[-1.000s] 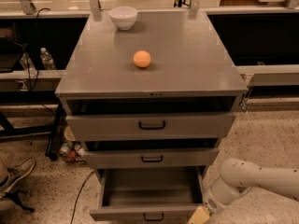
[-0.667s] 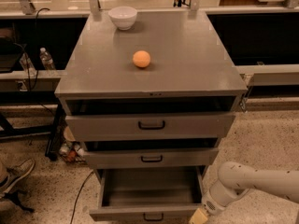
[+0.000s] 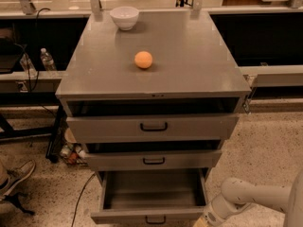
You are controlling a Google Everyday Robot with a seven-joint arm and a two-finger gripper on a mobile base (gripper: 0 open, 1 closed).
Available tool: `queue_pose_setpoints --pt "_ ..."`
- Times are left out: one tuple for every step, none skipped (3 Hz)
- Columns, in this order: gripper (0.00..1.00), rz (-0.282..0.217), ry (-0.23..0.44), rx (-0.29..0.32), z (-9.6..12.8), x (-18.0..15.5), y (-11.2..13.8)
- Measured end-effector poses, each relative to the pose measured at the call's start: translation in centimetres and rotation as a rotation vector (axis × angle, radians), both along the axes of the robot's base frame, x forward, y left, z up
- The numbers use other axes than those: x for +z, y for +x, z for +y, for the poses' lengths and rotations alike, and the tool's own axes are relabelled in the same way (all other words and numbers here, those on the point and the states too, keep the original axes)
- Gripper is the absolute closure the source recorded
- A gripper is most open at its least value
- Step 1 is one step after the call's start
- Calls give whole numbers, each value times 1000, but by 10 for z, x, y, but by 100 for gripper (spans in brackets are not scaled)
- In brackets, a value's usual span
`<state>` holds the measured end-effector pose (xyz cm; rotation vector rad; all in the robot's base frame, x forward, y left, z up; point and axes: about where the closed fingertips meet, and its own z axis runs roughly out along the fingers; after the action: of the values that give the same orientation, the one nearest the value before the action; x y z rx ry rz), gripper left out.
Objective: Close bottom drawer
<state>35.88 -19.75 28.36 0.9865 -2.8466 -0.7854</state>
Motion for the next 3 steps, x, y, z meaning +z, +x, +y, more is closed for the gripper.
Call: queue_pose_setpoints --pt "100 -9 39 -59 -3 -43 -3" --pt "100 -8 41 -59 -3 -44 -2" --pt "100 -7 68 -68 0 -62 9"
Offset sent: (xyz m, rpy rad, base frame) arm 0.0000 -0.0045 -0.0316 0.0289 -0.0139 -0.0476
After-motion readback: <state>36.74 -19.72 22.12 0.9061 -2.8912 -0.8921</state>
